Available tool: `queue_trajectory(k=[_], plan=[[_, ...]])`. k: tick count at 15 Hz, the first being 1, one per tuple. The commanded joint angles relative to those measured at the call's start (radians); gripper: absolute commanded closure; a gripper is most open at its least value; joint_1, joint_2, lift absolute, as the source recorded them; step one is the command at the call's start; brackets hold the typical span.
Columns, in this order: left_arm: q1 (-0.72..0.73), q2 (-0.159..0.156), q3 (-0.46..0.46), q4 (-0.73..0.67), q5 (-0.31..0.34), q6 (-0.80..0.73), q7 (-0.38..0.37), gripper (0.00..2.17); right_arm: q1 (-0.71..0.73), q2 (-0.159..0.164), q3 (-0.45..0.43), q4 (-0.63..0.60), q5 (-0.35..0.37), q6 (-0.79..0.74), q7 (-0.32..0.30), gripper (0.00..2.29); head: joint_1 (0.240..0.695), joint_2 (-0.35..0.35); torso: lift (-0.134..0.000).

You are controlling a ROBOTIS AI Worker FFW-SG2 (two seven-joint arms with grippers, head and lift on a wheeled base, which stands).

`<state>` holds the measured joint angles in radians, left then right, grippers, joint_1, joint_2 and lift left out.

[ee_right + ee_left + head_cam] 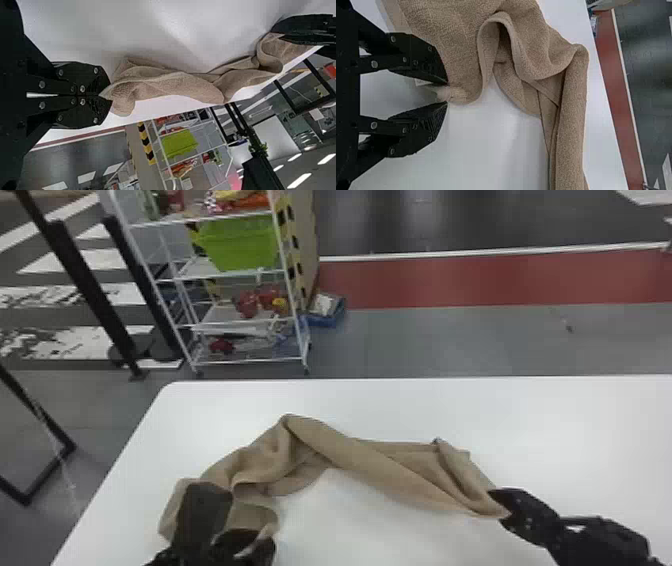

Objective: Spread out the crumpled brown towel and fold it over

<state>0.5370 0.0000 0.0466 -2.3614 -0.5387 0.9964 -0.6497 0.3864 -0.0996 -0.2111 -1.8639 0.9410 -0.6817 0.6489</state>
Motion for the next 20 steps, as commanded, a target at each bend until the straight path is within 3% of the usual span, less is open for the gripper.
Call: queue_trajectory(k=[1, 4, 7, 12, 14, 18, 20], plan=[[0.000, -0.003, 0.009, -0.003, 0.000, 0.000, -0.002, 1.71, 0.005, 0.003, 0.001, -0.008, -0.001, 0.000, 0.000, 2.09, 0.695, 0.162, -0.122], [0.003, -0.003, 0.059, -0.035, 0.026, -0.006, -0.019, 1.71, 0.005, 0.009, -0.014, -0.026, -0.090, 0.028, -0.002, 2.09, 0.695, 0.172, -0.122], [-0.052, -0.003, 0.185, -0.087, 0.075, 0.006, -0.093, 1.71, -0.034, 0.034, -0.059, -0.087, -0.205, 0.184, 0.000, 2.09, 0.695, 0.175, -0.122], [-0.288, -0.003, 0.343, -0.096, 0.080, 0.147, -0.195, 1.71, -0.136, 0.052, -0.054, -0.132, -0.254, 0.414, -0.006, 2.09, 0.695, 0.153, -0.122], [-0.397, -0.003, 0.366, -0.087, 0.052, 0.175, -0.217, 1.71, -0.188, 0.073, -0.059, -0.132, -0.254, 0.485, -0.018, 2.09, 0.695, 0.160, -0.122], [-0.589, -0.003, 0.378, -0.024, 0.011, 0.255, -0.257, 1.71, -0.293, 0.075, -0.068, -0.132, -0.254, 0.623, -0.020, 2.09, 0.695, 0.147, -0.122], [-0.652, -0.003, 0.371, 0.014, 0.000, 0.273, -0.257, 1.71, -0.346, 0.072, -0.080, -0.132, -0.252, 0.681, -0.018, 2.09, 0.664, 0.124, -0.122]])
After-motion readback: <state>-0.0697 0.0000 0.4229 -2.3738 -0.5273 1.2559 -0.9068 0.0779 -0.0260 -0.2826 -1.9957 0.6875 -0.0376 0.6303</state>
